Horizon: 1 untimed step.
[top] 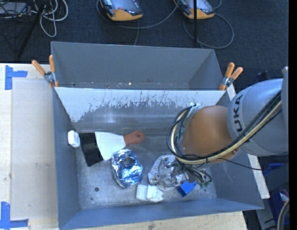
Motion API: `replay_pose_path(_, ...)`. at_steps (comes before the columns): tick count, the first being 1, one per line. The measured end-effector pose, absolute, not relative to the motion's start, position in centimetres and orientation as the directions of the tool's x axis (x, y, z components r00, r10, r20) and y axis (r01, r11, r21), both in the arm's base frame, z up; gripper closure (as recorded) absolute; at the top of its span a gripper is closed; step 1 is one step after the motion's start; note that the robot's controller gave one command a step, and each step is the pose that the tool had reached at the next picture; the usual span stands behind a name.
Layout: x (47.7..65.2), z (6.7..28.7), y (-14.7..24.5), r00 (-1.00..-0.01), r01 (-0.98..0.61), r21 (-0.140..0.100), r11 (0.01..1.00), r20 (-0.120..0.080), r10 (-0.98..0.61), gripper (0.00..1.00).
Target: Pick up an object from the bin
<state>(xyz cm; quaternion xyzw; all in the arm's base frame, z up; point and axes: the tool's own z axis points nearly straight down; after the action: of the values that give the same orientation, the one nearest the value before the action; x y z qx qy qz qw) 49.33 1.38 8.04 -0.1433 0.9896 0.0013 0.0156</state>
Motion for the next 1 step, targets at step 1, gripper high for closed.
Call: replay_pose_path(1, 49.33, 8.04, 1.38, -0.958, -0.284, -0.002, 0.959, -0.031, -0.283, 1.00)
